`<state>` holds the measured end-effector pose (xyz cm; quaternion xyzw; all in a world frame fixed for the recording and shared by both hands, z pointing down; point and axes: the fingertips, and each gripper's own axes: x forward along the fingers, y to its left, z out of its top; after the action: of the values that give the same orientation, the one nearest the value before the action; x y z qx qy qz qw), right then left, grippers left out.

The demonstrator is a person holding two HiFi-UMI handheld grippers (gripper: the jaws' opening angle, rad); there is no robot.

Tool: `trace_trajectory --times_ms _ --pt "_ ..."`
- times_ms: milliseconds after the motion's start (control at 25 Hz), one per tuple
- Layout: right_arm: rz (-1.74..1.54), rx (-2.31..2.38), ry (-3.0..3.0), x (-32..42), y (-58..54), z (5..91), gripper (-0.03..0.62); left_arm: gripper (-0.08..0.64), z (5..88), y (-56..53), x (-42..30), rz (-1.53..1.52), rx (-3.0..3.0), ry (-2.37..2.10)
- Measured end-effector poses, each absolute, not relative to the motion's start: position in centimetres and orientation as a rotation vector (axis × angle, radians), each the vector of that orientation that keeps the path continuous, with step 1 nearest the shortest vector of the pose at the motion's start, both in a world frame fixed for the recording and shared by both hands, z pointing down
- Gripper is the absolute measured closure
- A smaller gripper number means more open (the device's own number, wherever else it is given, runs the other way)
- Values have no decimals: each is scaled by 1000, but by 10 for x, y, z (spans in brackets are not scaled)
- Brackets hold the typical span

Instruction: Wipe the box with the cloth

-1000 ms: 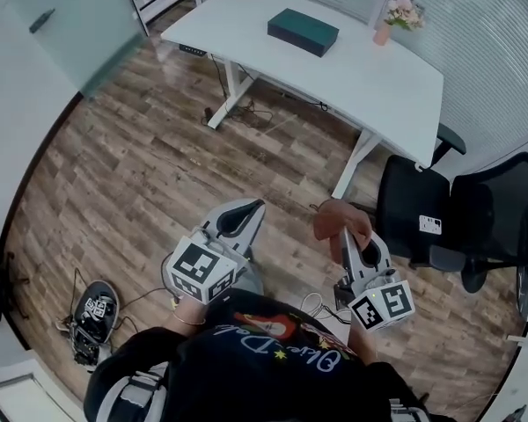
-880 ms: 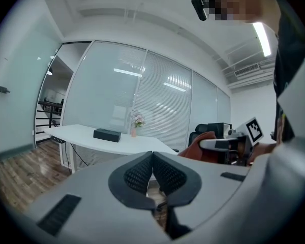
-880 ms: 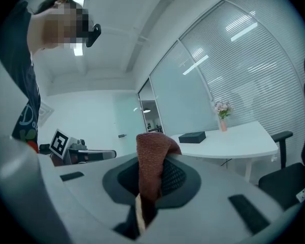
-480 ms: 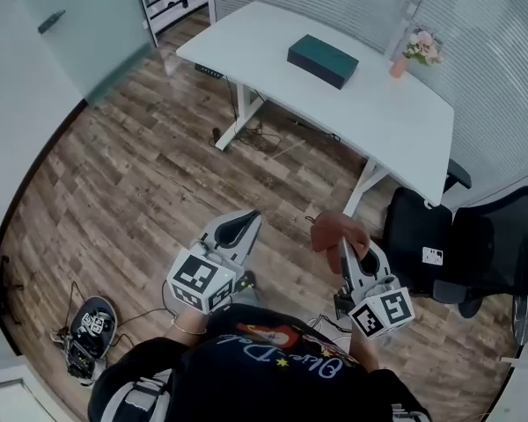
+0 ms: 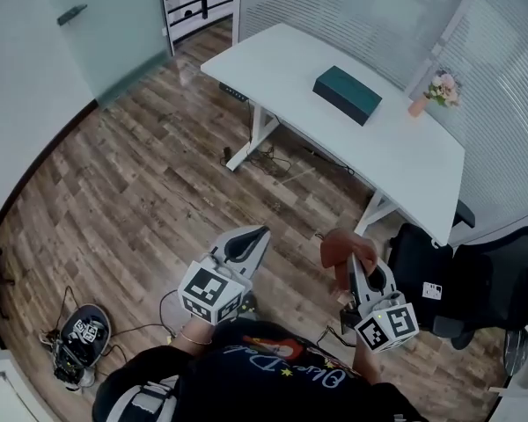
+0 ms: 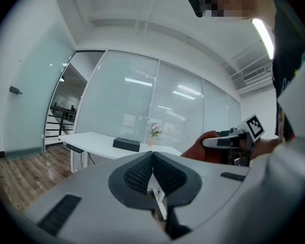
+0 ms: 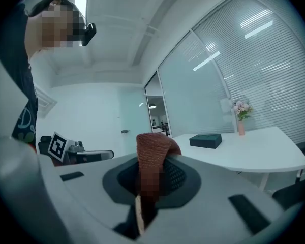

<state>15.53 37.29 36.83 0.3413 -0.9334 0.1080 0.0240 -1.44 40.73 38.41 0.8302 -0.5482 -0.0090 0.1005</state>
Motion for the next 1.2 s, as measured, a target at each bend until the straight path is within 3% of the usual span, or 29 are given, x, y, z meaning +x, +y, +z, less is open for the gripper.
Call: trace_trajectory --times_ms 440,880,1200 --pt "409 1069 -2855 147 347 384 555 557 397 389 -36 -17 2397 -1629" --pt "426 913 -3006 116 237 372 555 557 384 312 -52 71 2339 -1777" --pt "522 961 -3001 139 143 392 555 557 372 231 -50 92 2318 -1828"
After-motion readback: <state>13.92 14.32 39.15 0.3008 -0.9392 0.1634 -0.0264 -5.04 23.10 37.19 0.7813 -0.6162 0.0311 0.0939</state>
